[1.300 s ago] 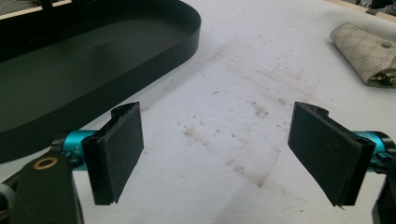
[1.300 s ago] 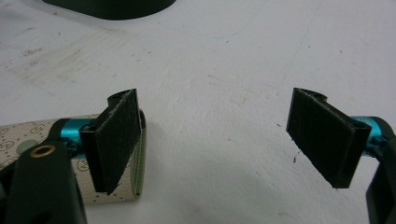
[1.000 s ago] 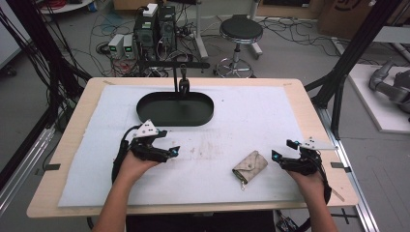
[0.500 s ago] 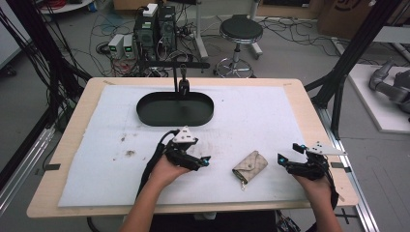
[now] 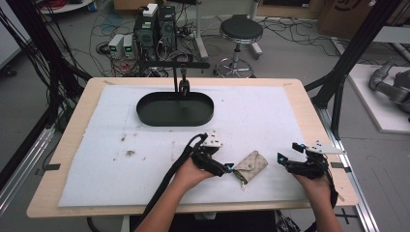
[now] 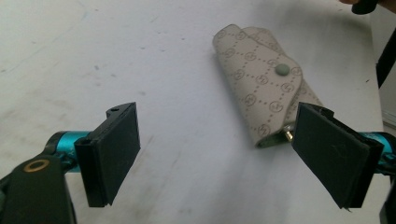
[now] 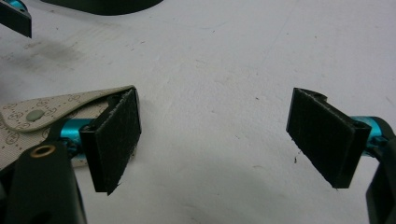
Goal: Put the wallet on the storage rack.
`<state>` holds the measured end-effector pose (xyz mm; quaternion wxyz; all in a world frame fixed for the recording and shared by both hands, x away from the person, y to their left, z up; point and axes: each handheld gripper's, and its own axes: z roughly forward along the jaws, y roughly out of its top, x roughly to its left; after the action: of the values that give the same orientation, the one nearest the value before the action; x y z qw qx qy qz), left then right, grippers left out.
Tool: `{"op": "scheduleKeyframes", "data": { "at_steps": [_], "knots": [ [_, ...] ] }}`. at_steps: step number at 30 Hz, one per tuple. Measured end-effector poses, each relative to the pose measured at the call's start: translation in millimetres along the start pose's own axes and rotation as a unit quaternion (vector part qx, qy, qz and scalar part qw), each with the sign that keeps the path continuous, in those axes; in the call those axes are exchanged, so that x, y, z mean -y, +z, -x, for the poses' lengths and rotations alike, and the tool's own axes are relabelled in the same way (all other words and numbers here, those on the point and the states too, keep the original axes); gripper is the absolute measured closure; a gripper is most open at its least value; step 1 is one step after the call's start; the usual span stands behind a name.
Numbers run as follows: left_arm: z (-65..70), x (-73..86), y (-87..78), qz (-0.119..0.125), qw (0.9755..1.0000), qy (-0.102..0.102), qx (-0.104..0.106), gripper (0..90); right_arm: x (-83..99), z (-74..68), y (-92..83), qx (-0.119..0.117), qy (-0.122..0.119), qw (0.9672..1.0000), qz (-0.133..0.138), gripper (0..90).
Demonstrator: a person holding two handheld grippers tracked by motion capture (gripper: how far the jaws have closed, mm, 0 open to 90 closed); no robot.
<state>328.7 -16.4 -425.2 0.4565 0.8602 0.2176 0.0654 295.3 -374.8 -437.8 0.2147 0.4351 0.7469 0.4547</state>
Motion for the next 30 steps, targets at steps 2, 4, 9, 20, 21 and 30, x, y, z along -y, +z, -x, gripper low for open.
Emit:
{"op": "scheduleKeyframes", "data": {
  "at_steps": [2, 4, 9, 20, 21, 30],
  "knots": [
    [6.6, -4.8, 9.3, -0.003, 1.0000, 0.001, 0.009, 15.4, -0.4, -0.7, 0.2, -0.001, 0.000, 1.0000, 0.001, 18.3],
    [8.9, -6.2, 12.2, -0.005, 0.9999, 0.004, 0.013, 15.4, -0.7, -0.7, 0.5, -0.001, -0.001, 1.0000, 0.003, 18.3],
    [20.8, -13.6, 30.2, -0.019, 0.9994, 0.013, 0.027, 15.4, -0.8, -0.4, 0.5, -0.001, 0.001, 1.0000, 0.003, 18.3],
    [39.1, -17.1, 65.2, -0.054, 0.9980, 0.019, 0.028, 15.4, -0.3, 2.8, 0.9, 0.002, 0.003, 1.0000, 0.000, 18.3],
    [43.6, -14.5, 72.7, -0.067, 0.9972, 0.026, 0.020, 15.7, 0.1, 4.0, 0.2, 0.004, 0.006, 1.0000, 0.001, 18.3],
    [51.0, -12.4, 74.2, -0.065, 0.9965, 0.052, -0.002, 19.3, 0.0, 3.0, 1.1, 0.004, 0.004, 1.0000, 0.000, 18.3]
  ]
}}
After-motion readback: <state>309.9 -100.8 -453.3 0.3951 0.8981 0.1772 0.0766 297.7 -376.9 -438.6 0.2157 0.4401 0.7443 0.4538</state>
